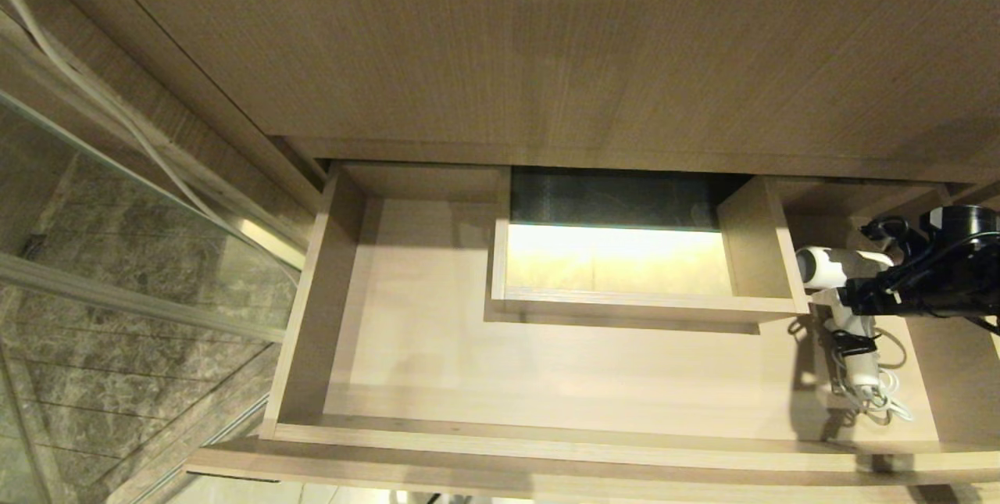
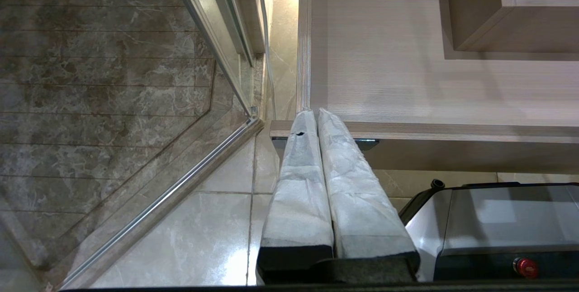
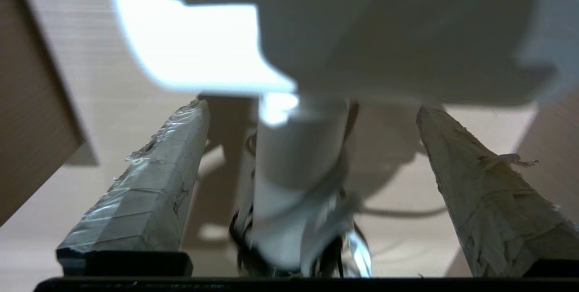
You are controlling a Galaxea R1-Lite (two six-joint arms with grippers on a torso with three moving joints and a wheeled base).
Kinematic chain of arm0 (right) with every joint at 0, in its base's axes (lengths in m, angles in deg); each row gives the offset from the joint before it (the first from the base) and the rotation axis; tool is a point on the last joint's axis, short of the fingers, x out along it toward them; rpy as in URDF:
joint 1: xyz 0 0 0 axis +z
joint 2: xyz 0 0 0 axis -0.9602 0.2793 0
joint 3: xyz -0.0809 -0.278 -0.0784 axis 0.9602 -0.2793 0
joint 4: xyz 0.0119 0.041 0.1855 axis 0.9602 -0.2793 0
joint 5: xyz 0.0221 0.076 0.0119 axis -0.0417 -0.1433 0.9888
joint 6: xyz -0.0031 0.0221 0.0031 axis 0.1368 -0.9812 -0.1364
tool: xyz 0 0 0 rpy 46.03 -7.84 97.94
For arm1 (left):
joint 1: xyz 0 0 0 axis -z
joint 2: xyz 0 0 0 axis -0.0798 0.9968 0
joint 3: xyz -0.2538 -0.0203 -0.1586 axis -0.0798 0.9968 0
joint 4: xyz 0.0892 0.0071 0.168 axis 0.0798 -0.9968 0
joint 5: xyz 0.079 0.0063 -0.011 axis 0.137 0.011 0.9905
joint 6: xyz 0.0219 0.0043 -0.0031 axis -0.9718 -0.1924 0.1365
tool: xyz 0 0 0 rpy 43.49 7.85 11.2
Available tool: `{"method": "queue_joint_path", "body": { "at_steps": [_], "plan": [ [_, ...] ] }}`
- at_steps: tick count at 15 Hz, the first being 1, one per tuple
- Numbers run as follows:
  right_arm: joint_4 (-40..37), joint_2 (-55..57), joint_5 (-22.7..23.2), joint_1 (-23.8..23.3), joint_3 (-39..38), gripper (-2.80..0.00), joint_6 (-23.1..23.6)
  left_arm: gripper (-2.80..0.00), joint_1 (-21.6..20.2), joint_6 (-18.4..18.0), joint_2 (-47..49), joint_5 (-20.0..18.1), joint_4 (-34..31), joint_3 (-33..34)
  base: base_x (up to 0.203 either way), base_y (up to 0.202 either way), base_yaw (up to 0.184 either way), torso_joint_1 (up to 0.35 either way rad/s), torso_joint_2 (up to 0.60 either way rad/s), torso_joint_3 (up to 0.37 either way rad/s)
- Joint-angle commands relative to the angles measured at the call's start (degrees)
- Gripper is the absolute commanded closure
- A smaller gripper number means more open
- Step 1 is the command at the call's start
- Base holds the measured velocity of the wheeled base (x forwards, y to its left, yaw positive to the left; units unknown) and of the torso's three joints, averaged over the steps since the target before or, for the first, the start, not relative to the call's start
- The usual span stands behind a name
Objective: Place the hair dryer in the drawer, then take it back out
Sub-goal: Take the hairdryer out
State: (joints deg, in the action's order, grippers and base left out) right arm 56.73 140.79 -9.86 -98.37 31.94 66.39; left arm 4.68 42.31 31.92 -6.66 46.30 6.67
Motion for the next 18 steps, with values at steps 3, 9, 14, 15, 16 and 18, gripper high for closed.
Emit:
{"method": "queue_joint_path", "body": {
  "at_steps": [3, 9, 14, 15, 16, 18],
  "plan": [
    [0.83, 4.68, 0.18, 0.24, 3.02, -2.8, 0.54, 0.0, -0.02, 0.0, 0.0, 0.0, 0.01, 0.06, 0.0, 0.0, 0.0, 0.0, 0.0, 0.0],
    [4.81, 5.86, 0.09, 0.33, 4.42, 0.0, 0.9, 0.0, 0.07, 0.0, 0.0, 0.0, 0.01, 0.09, 0.0, 0.0, 0.0, 0.0, 0.0, 0.0],
    [4.45, 3.34, -0.42, 0.33, 3.81, 0.0, 4.76, 0.0, -0.02, 0.0, 0.0, 0.0, 0.01, 0.05, 0.0, 0.0, 0.0, 0.0, 0.0, 0.0],
    [4.13, 2.12, -0.41, 0.29, 3.67, 0.0, 4.76, 0.0, -0.02, 0.04, 0.0, 0.0, 0.01, 0.07, 0.0, 0.0, 0.0, 0.0, 0.0, 0.0],
    [3.86, 0.67, -0.43, 0.26, 3.25, 0.0, 4.76, 0.0, -0.02, 0.0, 0.0, 0.0, 0.01, 0.02, 0.0, 0.0, 0.0, 0.0, 0.0, 0.0],
    [3.14, -2.3, -0.43, 0.24, 1.72, 0.0, 4.78, 0.0, -0.02, 0.0, 0.0, 0.0, 0.01, 0.0, 0.0, 0.0, 0.0, 0.0, 0.0, 0.0]
  ]
}}
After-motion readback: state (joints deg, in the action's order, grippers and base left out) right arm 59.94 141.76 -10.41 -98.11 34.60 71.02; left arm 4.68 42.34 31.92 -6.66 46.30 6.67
